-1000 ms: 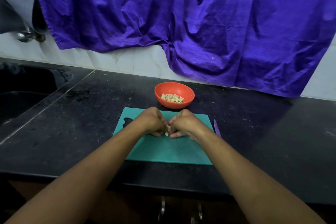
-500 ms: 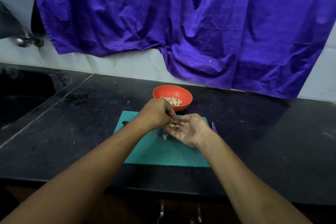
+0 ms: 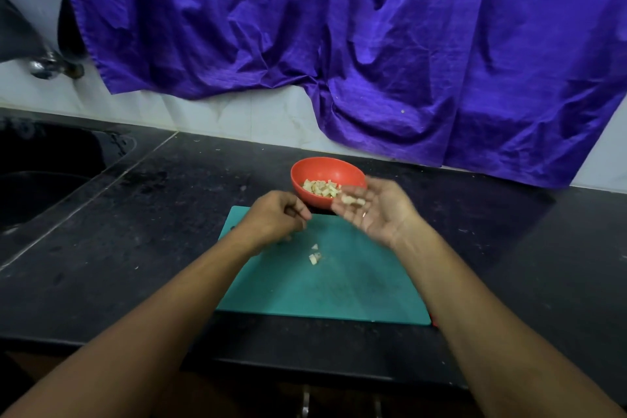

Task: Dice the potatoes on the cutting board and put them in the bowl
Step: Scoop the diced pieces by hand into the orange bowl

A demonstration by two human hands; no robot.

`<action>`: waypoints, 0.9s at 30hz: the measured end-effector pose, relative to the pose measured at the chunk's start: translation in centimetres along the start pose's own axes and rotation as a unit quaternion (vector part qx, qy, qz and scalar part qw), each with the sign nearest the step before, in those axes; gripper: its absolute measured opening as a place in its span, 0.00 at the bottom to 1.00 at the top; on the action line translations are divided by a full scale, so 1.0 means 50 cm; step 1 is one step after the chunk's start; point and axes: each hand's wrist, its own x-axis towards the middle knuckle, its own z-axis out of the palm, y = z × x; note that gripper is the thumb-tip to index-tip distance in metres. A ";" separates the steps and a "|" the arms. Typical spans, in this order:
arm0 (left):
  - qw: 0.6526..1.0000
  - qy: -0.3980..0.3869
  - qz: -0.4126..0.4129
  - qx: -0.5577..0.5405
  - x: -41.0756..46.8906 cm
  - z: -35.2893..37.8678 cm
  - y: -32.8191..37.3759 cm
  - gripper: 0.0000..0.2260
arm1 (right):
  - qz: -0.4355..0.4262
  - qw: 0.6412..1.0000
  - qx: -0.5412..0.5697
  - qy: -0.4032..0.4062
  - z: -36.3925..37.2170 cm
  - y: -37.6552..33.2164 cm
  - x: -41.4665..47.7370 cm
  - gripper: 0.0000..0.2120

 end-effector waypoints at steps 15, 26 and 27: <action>0.999 -0.032 0.001 0.039 -0.002 0.012 -0.054 0.08 | -0.169 0.903 -0.393 -0.036 0.056 -0.091 0.105 0.29; 0.998 -0.065 0.014 0.003 -0.007 0.000 -0.066 0.10 | -0.075 0.709 -0.685 -0.148 -0.007 0.063 0.001 0.25; 0.998 -0.063 0.015 -0.002 -0.009 -0.001 -0.066 0.10 | -0.097 0.694 -0.700 -0.137 -0.003 0.072 0.003 0.25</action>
